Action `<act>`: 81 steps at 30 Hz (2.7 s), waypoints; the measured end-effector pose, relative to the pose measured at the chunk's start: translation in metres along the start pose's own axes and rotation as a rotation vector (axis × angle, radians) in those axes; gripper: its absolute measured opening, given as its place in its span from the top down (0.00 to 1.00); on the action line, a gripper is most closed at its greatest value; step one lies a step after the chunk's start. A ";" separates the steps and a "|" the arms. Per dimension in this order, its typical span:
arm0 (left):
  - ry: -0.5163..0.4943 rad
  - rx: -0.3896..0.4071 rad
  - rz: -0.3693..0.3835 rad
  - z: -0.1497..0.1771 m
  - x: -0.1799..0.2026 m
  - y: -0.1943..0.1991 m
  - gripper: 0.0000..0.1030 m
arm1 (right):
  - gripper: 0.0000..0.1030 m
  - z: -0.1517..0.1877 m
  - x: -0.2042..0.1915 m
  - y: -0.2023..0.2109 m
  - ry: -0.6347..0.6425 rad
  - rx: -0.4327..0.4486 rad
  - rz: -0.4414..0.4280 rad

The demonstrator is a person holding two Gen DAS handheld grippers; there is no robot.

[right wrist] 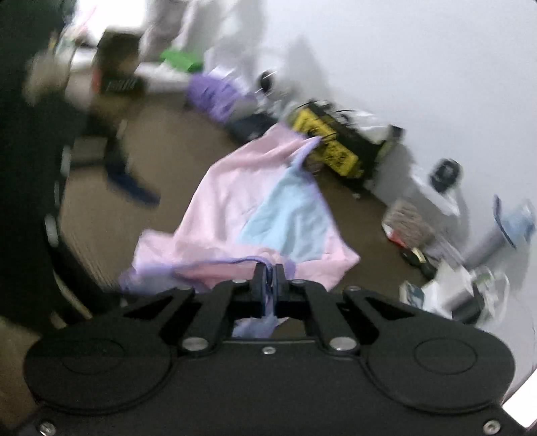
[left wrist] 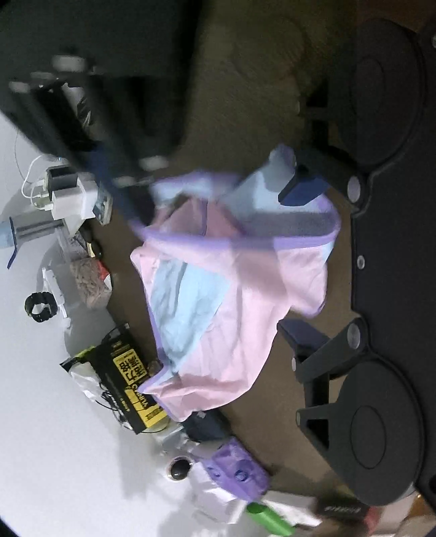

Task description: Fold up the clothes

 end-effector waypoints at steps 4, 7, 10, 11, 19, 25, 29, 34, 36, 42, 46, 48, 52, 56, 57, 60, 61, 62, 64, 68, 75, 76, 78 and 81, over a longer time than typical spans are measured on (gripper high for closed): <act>0.007 -0.020 -0.059 -0.002 0.009 -0.005 0.31 | 0.96 -0.012 0.006 0.026 -0.128 -0.001 0.005; 0.098 -0.066 -0.048 -0.004 0.001 -0.013 0.41 | 0.96 -0.016 0.007 0.040 -0.162 -0.001 0.027; 0.209 -0.110 -0.076 -0.003 -0.016 -0.015 0.46 | 0.96 -0.021 0.009 0.050 -0.197 -0.002 0.042; 0.247 -0.121 -0.097 -0.002 -0.024 -0.014 0.47 | 0.96 -0.024 0.009 0.053 -0.201 0.001 0.049; 0.240 -0.094 -0.235 0.006 -0.071 0.002 0.49 | 0.96 -0.015 0.026 0.063 -0.303 -0.051 0.132; 0.094 -0.058 -0.193 0.016 -0.043 0.020 0.45 | 0.96 0.012 0.018 0.049 -0.311 -0.140 0.103; 0.041 0.004 -0.086 0.014 -0.009 0.031 0.38 | 0.96 0.010 0.015 0.051 -0.346 -0.145 0.083; -0.014 0.053 -0.024 0.000 0.016 0.022 0.38 | 0.96 -0.005 0.018 0.055 -0.385 -0.139 0.060; -0.009 0.068 -0.033 -0.008 0.017 0.018 0.38 | 0.96 -0.020 0.023 0.061 -0.443 -0.131 0.003; 0.147 0.028 -0.067 -0.005 -0.021 -0.001 0.98 | 0.96 -0.047 0.025 0.073 -0.406 -0.088 0.011; 0.136 -0.067 -0.033 0.011 -0.043 -0.021 0.98 | 0.95 -0.036 0.025 0.059 -0.359 -0.127 0.055; 0.143 -0.076 -0.017 0.013 -0.049 -0.018 0.97 | 0.92 -0.022 0.014 0.045 -0.228 -0.149 0.060; 0.191 -0.059 0.030 0.017 -0.048 0.006 0.70 | 0.78 0.002 -0.016 0.012 0.064 -0.193 0.021; 0.221 -0.042 0.079 0.021 -0.036 0.021 0.53 | 0.76 0.012 -0.033 -0.017 0.159 -0.222 0.016; 0.213 -0.047 0.094 0.023 -0.029 0.021 0.53 | 0.76 0.014 -0.035 -0.025 0.160 -0.231 0.022; 0.236 -0.063 0.126 0.025 -0.018 0.016 0.53 | 0.88 0.018 -0.032 -0.042 0.105 -0.269 0.030; 0.261 -0.059 0.146 0.024 -0.016 0.014 0.53 | 0.96 0.016 -0.028 -0.041 0.064 -0.268 0.013; 0.293 -0.055 0.174 0.023 -0.014 0.012 0.54 | 0.96 0.011 -0.024 -0.036 0.018 -0.263 -0.004; 0.353 -0.042 0.222 0.020 -0.011 0.010 0.54 | 0.96 0.003 -0.014 -0.022 -0.086 -0.254 -0.042; 0.453 0.028 0.195 0.014 -0.008 0.013 0.54 | 0.96 -0.023 0.008 0.010 -0.295 -0.268 -0.106; 0.513 0.028 0.157 0.020 -0.011 -0.007 0.62 | 0.96 -0.048 0.012 0.033 -0.256 -0.280 -0.104; 0.513 0.030 0.144 0.021 -0.013 -0.010 0.67 | 0.96 -0.049 0.011 0.032 -0.243 -0.286 -0.099; 0.515 0.034 0.134 0.023 -0.016 -0.012 0.71 | 0.96 -0.048 0.010 0.032 -0.237 -0.298 -0.094; 0.497 0.042 0.134 0.026 -0.022 -0.016 0.84 | 0.96 -0.047 0.009 0.034 -0.233 -0.307 -0.092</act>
Point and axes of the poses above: each gripper's, at about its wrist camera, not at the fingertips, and y roughly against the way its jaws point, x to its right, z to its underside, the point moved 3 cm from there along -y, roughly the way its jaws point, and after that the axes turned 10 degrees about -y, right-handed, at the moved point
